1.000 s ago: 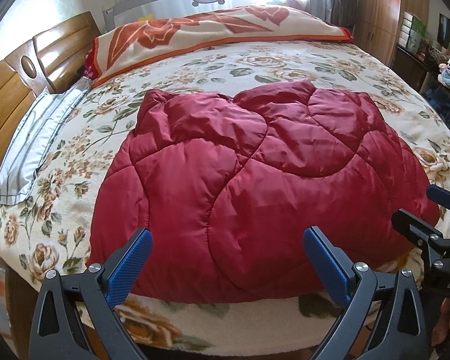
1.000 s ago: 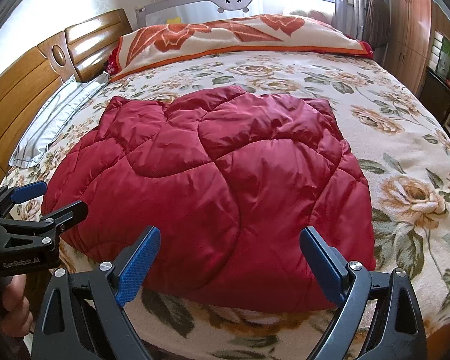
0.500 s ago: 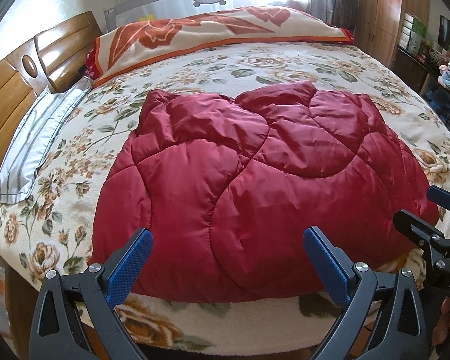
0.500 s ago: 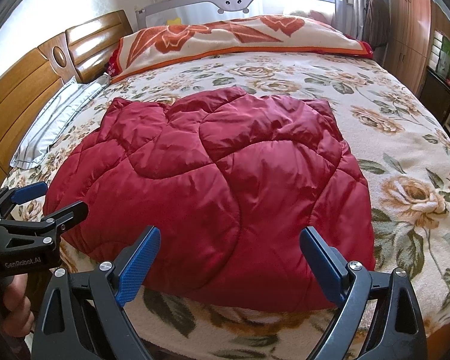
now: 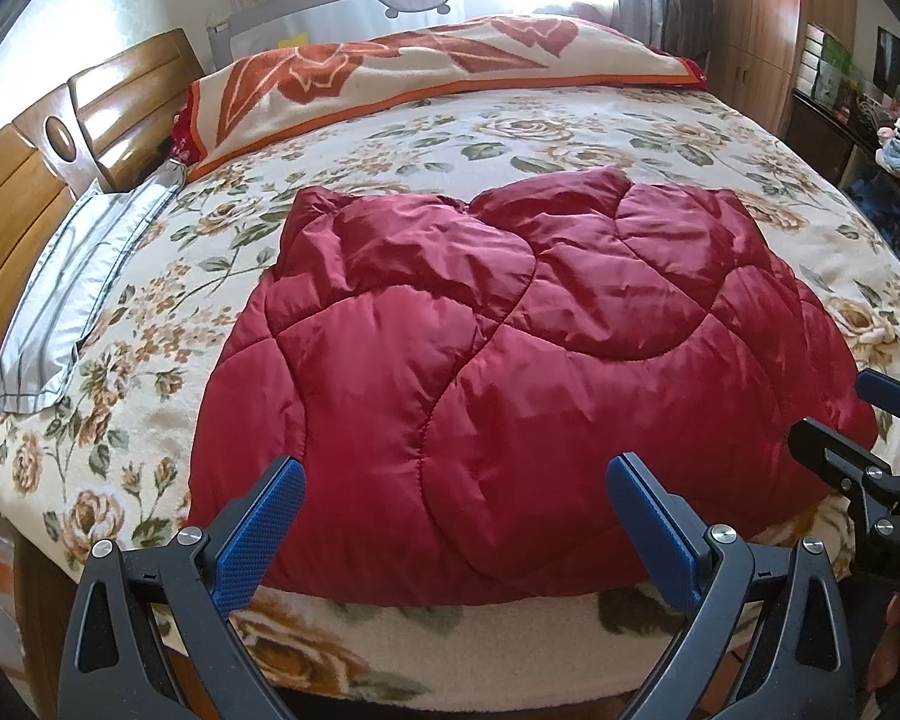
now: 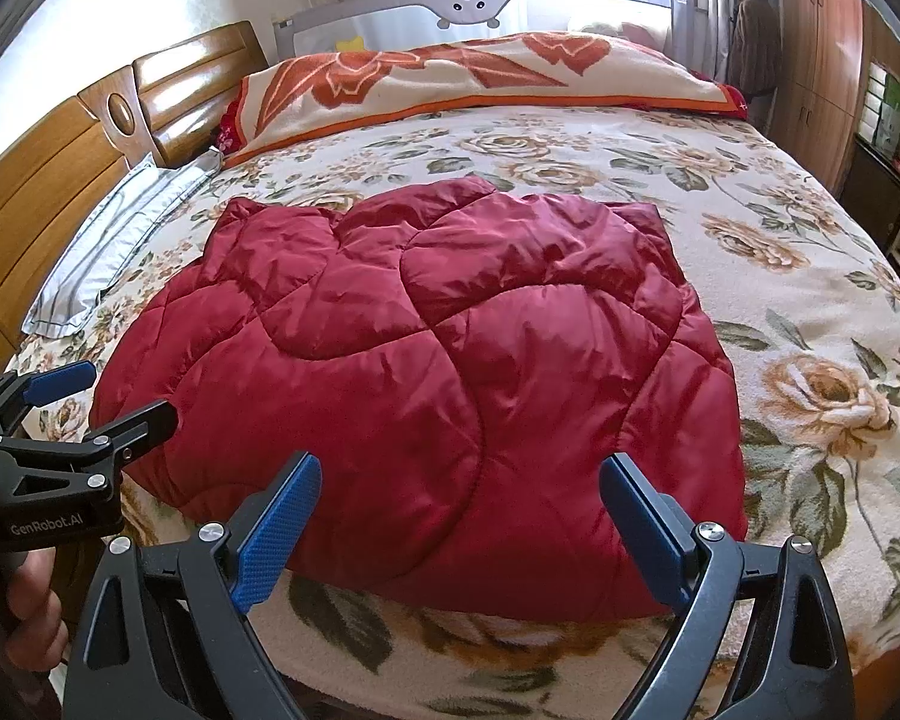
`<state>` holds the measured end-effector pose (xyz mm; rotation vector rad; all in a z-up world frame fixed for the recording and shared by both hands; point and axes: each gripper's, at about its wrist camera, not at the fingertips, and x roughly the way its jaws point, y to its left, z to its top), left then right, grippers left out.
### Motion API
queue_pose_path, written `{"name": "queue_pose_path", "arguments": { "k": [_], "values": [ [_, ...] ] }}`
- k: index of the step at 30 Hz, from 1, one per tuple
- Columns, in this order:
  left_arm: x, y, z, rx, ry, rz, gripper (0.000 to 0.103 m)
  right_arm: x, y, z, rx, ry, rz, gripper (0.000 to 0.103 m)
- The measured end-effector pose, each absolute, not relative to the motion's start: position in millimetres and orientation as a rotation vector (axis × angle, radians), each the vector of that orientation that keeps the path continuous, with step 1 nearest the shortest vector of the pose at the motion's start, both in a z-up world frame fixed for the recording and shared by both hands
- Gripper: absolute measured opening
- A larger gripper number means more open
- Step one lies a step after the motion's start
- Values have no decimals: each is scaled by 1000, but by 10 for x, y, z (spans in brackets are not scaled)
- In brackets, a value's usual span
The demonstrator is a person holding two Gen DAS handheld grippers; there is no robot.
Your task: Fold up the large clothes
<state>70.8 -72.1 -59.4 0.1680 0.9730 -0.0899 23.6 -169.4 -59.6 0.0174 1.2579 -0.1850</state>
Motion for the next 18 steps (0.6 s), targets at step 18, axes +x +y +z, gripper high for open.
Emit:
{"name": "queue_pose_path", "arguments": {
  "k": [18],
  "values": [
    [751, -705, -575, 183, 936, -123, 102, 264, -1708, -568, 49, 1271, -167, 95]
  ]
}}
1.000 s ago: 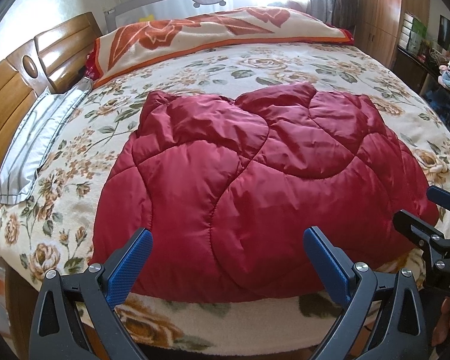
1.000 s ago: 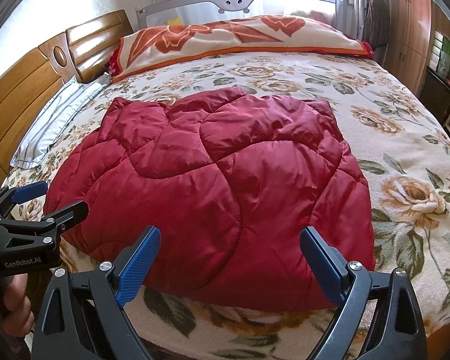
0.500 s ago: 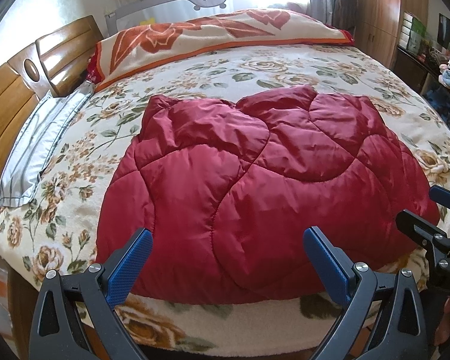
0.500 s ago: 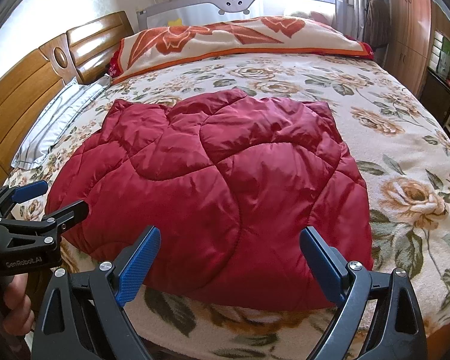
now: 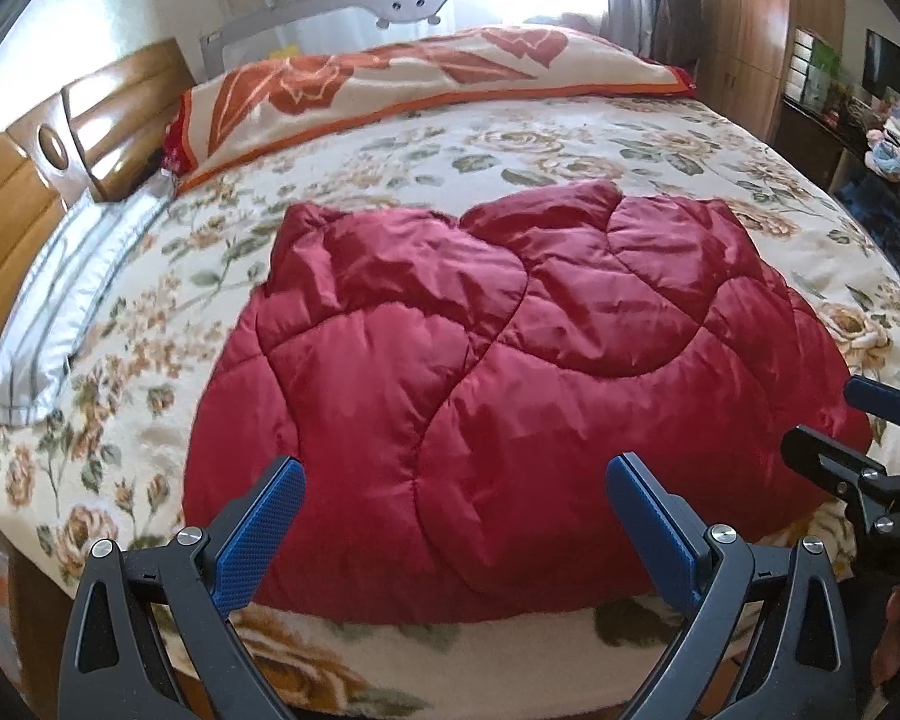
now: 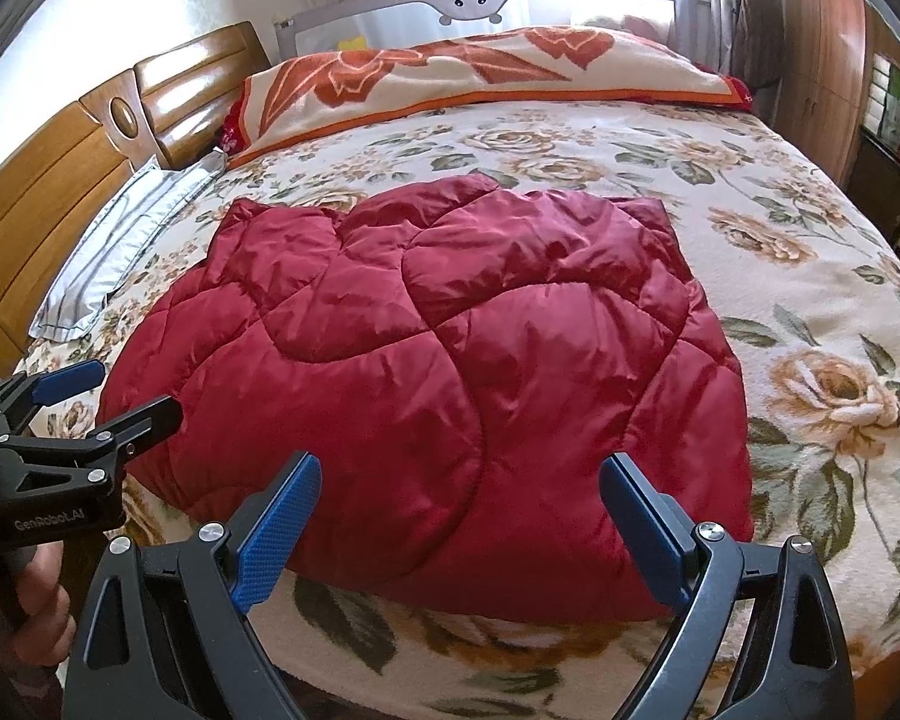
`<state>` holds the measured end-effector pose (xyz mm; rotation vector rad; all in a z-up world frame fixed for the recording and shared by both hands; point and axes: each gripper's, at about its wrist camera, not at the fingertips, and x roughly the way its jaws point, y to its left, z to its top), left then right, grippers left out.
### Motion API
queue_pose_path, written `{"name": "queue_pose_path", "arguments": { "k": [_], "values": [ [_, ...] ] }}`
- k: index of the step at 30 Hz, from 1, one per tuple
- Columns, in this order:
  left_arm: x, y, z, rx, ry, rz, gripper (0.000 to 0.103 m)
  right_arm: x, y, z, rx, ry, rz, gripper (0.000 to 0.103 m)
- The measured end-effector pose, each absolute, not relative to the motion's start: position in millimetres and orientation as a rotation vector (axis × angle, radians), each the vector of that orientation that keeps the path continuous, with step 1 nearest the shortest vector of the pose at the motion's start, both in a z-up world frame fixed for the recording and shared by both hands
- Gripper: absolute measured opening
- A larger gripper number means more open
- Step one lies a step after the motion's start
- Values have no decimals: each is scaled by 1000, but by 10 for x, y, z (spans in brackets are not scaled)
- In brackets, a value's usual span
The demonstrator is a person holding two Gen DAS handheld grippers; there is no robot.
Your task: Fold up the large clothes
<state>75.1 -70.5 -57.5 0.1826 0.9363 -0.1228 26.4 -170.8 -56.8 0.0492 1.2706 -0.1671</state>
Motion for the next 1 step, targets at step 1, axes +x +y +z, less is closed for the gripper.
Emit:
{"name": "queue_pose_path", "arguments": {
  "k": [1],
  "values": [
    [745, -713, -583, 190, 934, -128, 102, 271, -1718, -574, 54, 1273, -165, 95]
  ]
}}
